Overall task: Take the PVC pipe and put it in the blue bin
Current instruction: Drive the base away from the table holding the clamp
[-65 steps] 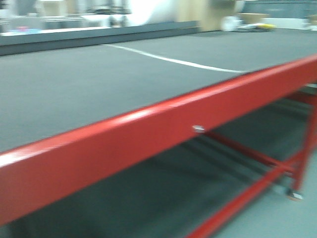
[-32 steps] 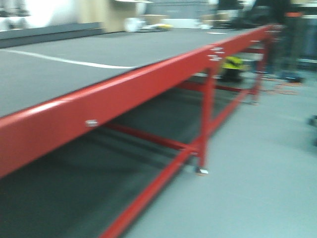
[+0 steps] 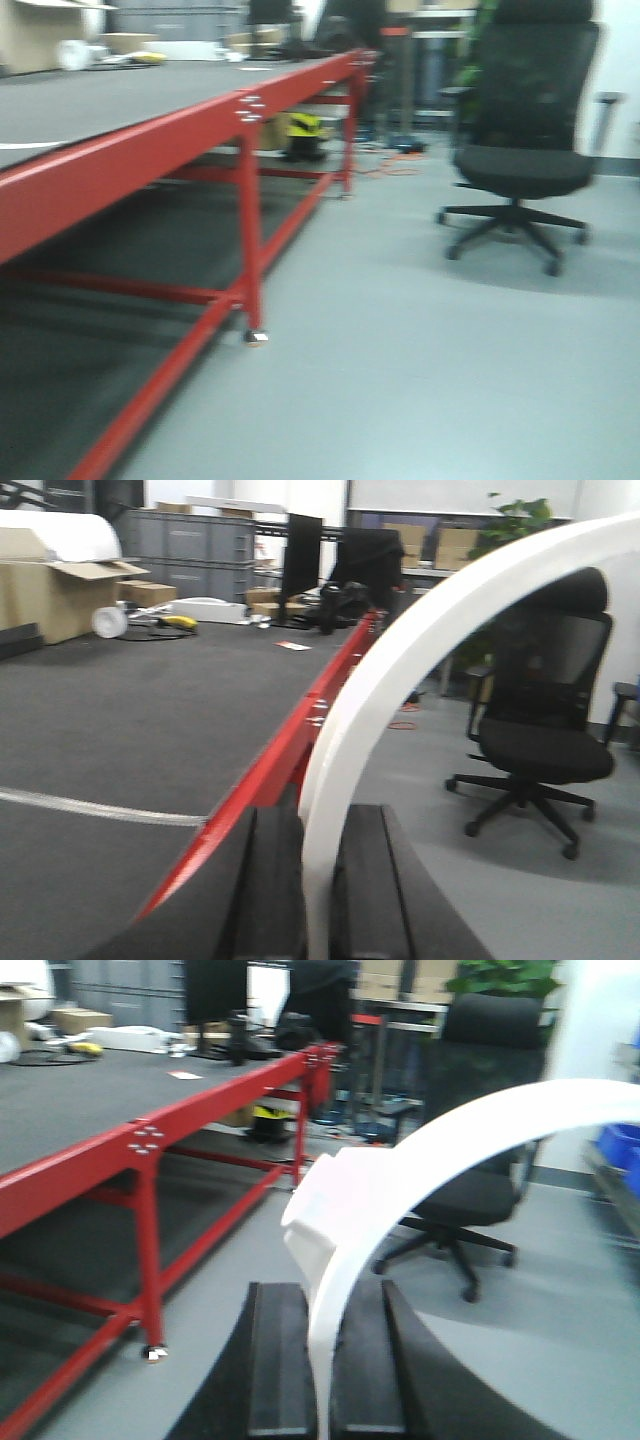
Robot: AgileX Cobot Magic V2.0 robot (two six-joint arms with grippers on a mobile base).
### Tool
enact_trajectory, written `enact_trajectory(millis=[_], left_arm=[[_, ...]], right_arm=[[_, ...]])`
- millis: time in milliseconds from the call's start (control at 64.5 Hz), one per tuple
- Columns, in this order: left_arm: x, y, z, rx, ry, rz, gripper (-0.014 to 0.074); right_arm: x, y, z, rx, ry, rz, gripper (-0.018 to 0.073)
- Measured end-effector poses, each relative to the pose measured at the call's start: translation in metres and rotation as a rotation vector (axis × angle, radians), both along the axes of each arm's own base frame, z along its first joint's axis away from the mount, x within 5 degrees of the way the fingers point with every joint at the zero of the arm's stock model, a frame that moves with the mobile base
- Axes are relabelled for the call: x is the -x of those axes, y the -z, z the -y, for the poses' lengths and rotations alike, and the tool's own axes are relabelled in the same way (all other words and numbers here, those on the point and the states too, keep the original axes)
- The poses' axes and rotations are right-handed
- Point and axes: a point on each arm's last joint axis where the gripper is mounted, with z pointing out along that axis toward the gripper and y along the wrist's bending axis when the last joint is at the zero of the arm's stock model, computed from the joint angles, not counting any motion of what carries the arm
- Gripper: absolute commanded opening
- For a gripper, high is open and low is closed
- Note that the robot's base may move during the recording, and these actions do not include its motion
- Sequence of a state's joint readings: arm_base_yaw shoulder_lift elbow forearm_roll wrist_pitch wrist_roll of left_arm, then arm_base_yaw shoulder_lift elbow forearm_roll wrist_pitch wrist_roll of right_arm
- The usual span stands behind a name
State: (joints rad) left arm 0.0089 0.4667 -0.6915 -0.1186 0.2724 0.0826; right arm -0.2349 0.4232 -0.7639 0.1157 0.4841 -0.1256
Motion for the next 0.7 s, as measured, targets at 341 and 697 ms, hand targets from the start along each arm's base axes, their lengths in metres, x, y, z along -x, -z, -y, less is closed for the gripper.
enact_trajectory(millis=[341, 697], left_arm=[[0.0000, 0.0000, 0.0000, 0.000, 0.000, 0.000, -0.0111], [0.0000, 0.0000, 0.0000, 0.000, 0.000, 0.000, -0.0111]], right_arm=[[0.0000, 0.0000, 0.0000, 0.000, 0.000, 0.000, -0.0162], [0.0004, -0.0001, -0.0001, 0.000, 0.000, 0.001, -0.0162]])
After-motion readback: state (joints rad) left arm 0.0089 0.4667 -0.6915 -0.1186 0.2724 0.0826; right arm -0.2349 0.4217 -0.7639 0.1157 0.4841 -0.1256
